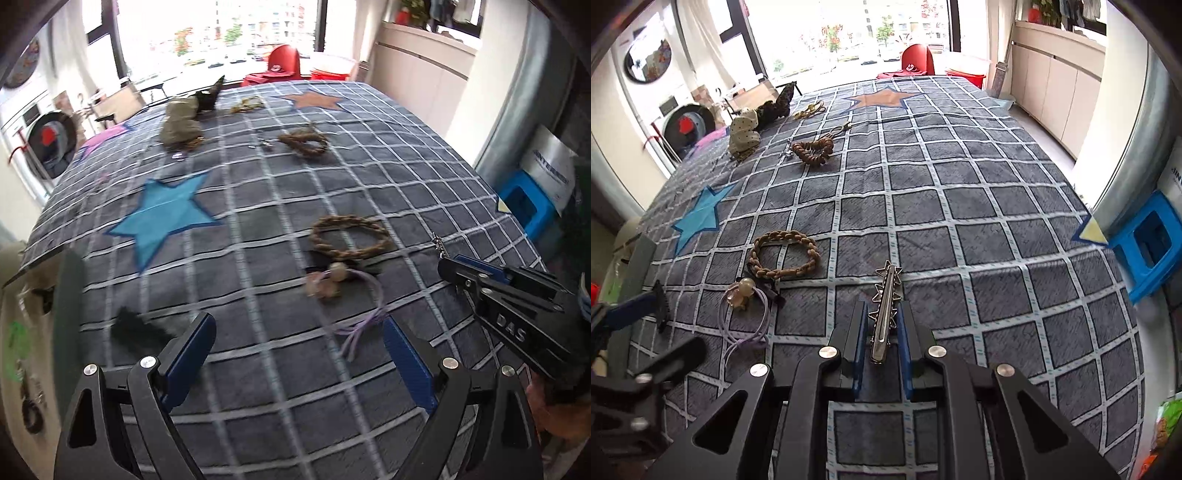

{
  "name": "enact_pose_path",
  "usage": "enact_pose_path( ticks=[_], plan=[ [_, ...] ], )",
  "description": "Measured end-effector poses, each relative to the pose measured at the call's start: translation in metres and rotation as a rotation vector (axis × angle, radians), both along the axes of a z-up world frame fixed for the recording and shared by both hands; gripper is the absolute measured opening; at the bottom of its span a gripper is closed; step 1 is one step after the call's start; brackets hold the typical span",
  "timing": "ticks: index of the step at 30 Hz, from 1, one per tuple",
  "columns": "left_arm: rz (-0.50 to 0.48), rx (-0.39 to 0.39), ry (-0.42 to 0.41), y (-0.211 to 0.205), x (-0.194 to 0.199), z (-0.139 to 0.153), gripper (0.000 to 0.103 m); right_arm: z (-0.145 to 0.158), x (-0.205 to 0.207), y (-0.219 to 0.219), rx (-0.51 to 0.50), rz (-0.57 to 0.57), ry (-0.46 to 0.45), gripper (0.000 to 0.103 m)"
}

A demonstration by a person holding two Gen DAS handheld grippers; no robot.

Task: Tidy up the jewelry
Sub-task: 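Grasp the purple hair tie with left tool while right grasps the spiked barrette, then carry the hair tie in the left tool while the right tool carries the barrette to the tray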

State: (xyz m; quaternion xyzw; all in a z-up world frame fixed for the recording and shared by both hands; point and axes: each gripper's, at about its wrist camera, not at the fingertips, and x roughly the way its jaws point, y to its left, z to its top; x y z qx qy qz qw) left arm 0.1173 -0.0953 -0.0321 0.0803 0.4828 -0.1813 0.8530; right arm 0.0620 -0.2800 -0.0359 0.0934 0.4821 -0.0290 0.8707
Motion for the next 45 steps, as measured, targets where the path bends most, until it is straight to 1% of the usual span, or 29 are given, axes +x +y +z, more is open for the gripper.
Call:
enact_pose_path(
  ticks=[4, 7, 9, 11, 12, 13, 14, 15, 16, 17, 18, 19, 23, 28, 38, 45],
  plan=[
    [-0.028, 0.033, 0.021, -0.021, 0.007, -0.014, 0.094, 0.0, -0.006, -0.007, 0.02, 0.0, -0.009, 0.017],
    [-0.031, 0.049, 0.039, -0.03, 0.011, -0.022, 0.094, 0.0, -0.009, -0.009, 0.032, 0.002, -0.016, 0.017],
    [-0.03, 0.049, 0.034, -0.033, 0.012, -0.023, 0.094, 0.0, -0.009, -0.01, 0.037, 0.005, -0.021, 0.017],
    [-0.033, 0.045, 0.035, -0.035, 0.012, -0.022, 0.088, -0.001, -0.01, -0.01, 0.038, 0.007, -0.024, 0.017],
    [-0.036, 0.045, 0.033, -0.036, 0.012, -0.021, 0.082, -0.001, -0.01, -0.01, 0.038, 0.008, -0.025, 0.017],
    [-0.042, 0.043, 0.027, -0.037, 0.011, -0.02, 0.072, -0.001, -0.01, -0.011, 0.04, 0.009, -0.026, 0.017],
    [-0.05, 0.041, 0.022, -0.038, 0.01, -0.018, 0.066, -0.001, -0.01, -0.011, 0.042, 0.008, -0.026, 0.017],
    [-0.058, 0.04, 0.019, -0.04, 0.009, -0.017, 0.052, -0.001, -0.01, -0.011, 0.045, 0.008, -0.027, 0.017],
    [-0.067, 0.037, 0.018, -0.041, 0.008, -0.016, 0.035, -0.001, -0.01, -0.012, 0.046, 0.007, -0.027, 0.017],
    [-0.075, 0.037, 0.017, -0.042, 0.007, -0.015, 0.025, -0.001, -0.01, -0.012, 0.046, 0.007, -0.027, 0.017],
    [-0.078, 0.04, 0.018, -0.042, 0.007, -0.015, 0.008, -0.001, -0.01, -0.012, 0.045, 0.006, -0.027, 0.017],
    [-0.081, 0.039, 0.021, -0.042, 0.006, -0.014, 0.006, -0.001, -0.01, -0.012, 0.045, 0.006, -0.028, 0.017],
    [-0.081, 0.013, 0.03, -0.035, 0.001, -0.012, 0.006, -0.001, -0.01, -0.012, 0.05, 0.007, -0.026, 0.017],
    [-0.061, -0.022, 0.03, -0.022, -0.009, -0.005, 0.006, 0.002, -0.015, -0.013, 0.087, 0.01, -0.023, 0.017],
    [-0.037, -0.045, 0.016, 0.001, -0.032, 0.014, 0.006, 0.012, -0.031, -0.005, 0.136, 0.021, -0.018, 0.016],
    [-0.003, -0.057, 0.005, 0.021, -0.048, 0.023, 0.006, 0.018, -0.043, 0.006, 0.143, 0.035, -0.012, 0.016]
  ],
)
